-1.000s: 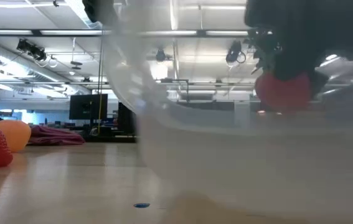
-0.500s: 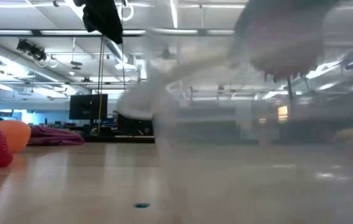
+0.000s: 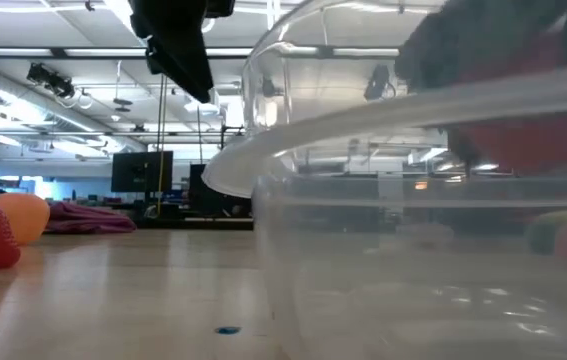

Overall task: Pick and placing Produce into tupperware
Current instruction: Put the top strawberry into the transparent bin, then put the top peach into the transparent bin

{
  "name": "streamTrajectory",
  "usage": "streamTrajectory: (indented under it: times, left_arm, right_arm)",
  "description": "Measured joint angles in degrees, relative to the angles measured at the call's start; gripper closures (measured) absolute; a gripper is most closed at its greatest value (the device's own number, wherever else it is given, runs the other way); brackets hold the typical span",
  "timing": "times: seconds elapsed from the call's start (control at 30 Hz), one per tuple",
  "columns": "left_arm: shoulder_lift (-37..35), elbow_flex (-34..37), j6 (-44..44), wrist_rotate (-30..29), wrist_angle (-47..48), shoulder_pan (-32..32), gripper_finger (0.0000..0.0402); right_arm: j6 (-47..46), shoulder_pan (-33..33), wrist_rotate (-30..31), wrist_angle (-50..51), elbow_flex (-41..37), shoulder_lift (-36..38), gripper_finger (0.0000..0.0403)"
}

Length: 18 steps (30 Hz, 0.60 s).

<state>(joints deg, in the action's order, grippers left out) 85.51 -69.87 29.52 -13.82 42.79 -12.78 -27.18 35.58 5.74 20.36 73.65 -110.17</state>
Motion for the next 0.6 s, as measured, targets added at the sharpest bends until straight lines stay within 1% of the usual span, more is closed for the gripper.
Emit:
streamTrajectory:
  times: [0.17, 0.47, 0.6]
  left_arm:
    - [0.0, 0.0, -0.1, 0.1, -3.9, 0.0, 0.0232]
    - [-0.1, 0.0, -0.2, 0.1, -3.8, 0.0, 0.0235]
    - [-0.1, 0.0, -0.2, 0.1, -3.8, 0.0, 0.0237]
  right_arm:
    - [1.8, -0.2, -0.7, 0.0, 0.0, -1.6, 0.0197]
    - [2.2, -1.3, -0.8, -0.5, 0.0, -1.7, 0.0147]
    - [1.7, -1.9, 0.2, -0.2, 0.0, -1.6, 0.0136]
